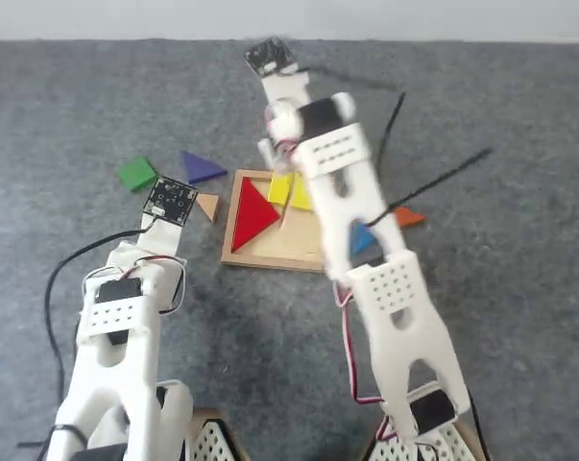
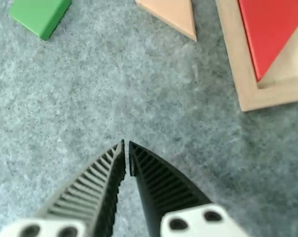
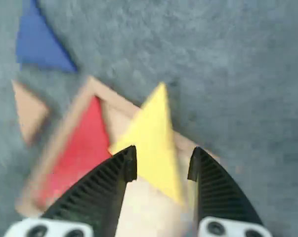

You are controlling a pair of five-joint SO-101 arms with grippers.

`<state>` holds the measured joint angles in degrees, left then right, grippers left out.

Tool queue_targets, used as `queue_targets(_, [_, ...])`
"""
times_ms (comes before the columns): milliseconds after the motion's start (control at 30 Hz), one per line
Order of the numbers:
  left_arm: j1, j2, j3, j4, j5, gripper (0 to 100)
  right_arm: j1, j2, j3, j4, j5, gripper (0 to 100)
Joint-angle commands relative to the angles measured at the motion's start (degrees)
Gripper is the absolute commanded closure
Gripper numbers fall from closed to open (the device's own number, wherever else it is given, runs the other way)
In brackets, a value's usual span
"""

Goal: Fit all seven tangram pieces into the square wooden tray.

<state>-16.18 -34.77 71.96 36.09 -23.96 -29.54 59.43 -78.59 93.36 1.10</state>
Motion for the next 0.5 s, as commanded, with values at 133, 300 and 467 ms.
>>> queue_targets(133, [0.35, -1.85, -0.31, -0.97, -0.62, 98, -2.59, 13.23, -2.46, -20.44, -22.51, 81.1])
queue_targets(300, [0.35, -1.85, -0.31, -0.97, -0.62, 98, -3.65, 15.08, -6.24, -18.15, -13.36, 81.2])
queue_targets(467, [0.35, -1.85, -0.31, -0.97, -0.62, 98, -3.74, 15.34, -6.24, -13.49, -4.48, 81.2])
